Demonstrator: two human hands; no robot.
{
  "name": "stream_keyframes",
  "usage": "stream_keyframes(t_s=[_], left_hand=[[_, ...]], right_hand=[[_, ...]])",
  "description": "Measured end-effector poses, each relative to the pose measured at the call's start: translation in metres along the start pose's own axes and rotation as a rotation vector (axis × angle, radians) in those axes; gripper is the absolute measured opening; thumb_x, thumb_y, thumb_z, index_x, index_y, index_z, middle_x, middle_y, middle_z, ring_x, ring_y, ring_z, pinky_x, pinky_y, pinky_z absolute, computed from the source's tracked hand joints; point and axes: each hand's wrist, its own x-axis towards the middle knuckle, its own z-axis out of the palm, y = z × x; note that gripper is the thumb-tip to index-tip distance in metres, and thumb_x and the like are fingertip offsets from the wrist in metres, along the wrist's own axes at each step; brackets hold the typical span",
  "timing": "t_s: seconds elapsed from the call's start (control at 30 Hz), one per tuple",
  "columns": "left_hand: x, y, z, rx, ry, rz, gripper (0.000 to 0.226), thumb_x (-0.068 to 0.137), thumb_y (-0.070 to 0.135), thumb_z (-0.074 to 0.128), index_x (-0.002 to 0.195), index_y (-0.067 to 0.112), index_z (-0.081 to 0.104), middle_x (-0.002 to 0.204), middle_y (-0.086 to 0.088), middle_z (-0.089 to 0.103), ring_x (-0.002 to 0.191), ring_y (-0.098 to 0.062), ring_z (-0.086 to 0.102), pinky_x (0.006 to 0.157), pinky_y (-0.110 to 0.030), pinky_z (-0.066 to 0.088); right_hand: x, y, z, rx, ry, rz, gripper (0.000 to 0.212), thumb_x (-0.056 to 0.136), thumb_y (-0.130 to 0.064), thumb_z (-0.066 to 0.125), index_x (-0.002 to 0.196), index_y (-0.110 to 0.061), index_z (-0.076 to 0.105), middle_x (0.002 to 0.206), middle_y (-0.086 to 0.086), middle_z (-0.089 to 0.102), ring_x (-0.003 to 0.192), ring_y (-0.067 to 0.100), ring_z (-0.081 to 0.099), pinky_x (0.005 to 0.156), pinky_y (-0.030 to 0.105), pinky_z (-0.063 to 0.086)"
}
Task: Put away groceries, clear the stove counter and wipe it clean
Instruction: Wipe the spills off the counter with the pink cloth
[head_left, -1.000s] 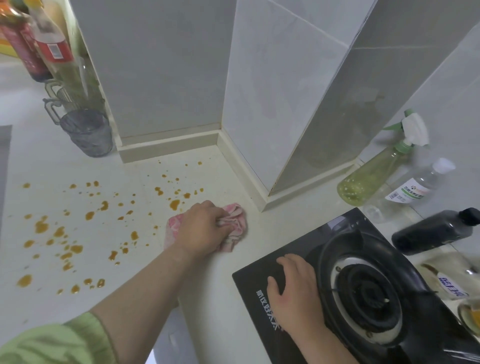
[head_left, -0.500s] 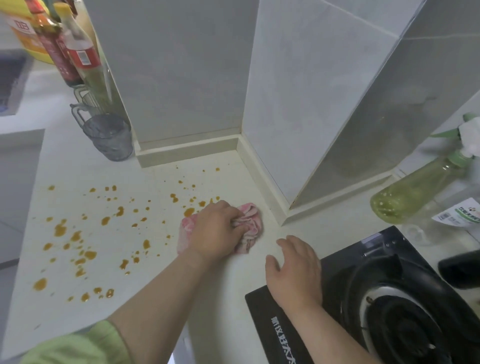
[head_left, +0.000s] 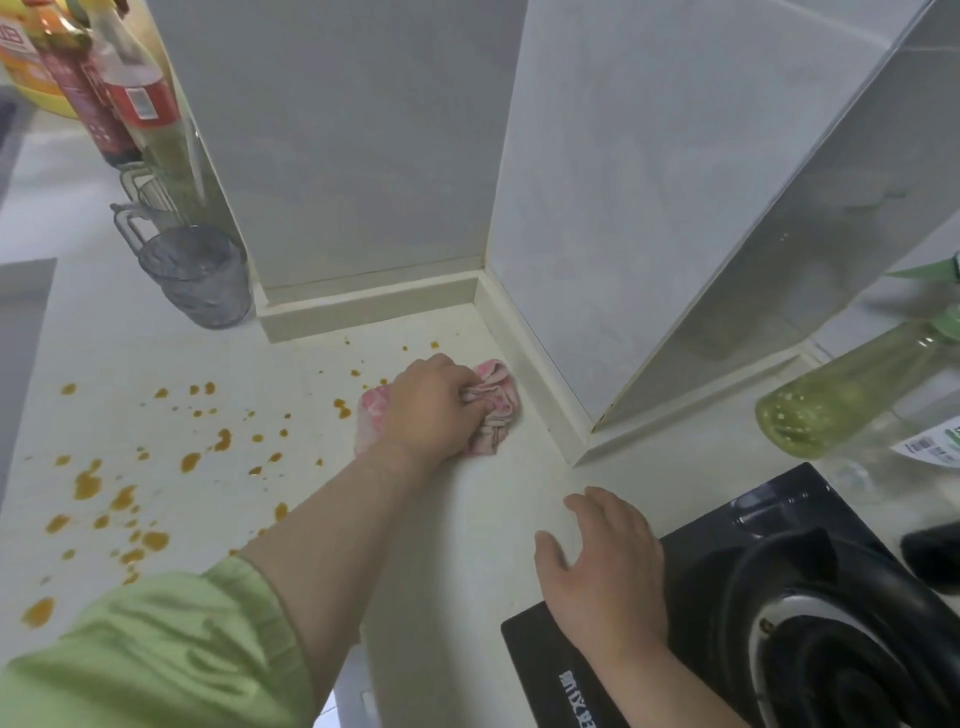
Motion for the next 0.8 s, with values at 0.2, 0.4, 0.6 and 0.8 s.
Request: stream_keyframes(t_s=[0.2,0.4,0.6,0.8], left_hand=[[-0.007,-0.001,-0.003,-0.030,-0.021,-0.003,0.025,0.079,0.038,0.069,0.092,0.018,0.072,0.091,-0.002,0.059,0.091,-0.024,0.051,0.083,-0.037,0.042],[-0.041,-0.007,-0.008,-0.033,-0.034,0.064,0.020,0.077,0.036,0.069,0.089,0.020,0.073,0.085,0.001,0.059,0.084,-0.021,0.052,0.075,-0.033,0.040],[-0.059,-0.012,-0.009,-0.050,-0.006,0.097,0.026,0.073,0.042,0.066,0.089,0.022,0.073,0.081,0.001,0.059,0.080,-0.021,0.052,0.073,-0.034,0.042],[-0.039,-0.014,-0.008,-0.026,-0.034,0.102,0.024,0.076,0.040,0.068,0.089,0.020,0.073,0.083,0.000,0.059,0.083,-0.023,0.053,0.076,-0.038,0.043]], right_hand=[[0.000,-0.002,-0.005,-0.007,-0.051,-0.006,0.054,0.078,-0.055,0.050,0.119,-0.022,0.062,0.131,-0.004,0.056,0.126,0.018,0.046,0.109,0.040,0.034],[0.000,-0.005,-0.005,-0.008,-0.038,0.025,0.052,0.076,-0.054,0.050,0.114,-0.021,0.065,0.126,-0.003,0.059,0.121,0.021,0.050,0.103,0.043,0.039],[-0.001,-0.008,-0.005,-0.016,-0.018,0.021,0.054,0.075,-0.055,0.046,0.109,-0.019,0.066,0.120,0.000,0.061,0.116,0.024,0.054,0.096,0.043,0.045],[-0.002,-0.006,-0.006,-0.025,-0.044,0.019,0.057,0.076,-0.058,0.048,0.114,-0.019,0.065,0.126,0.001,0.059,0.121,0.023,0.051,0.101,0.043,0.041]])
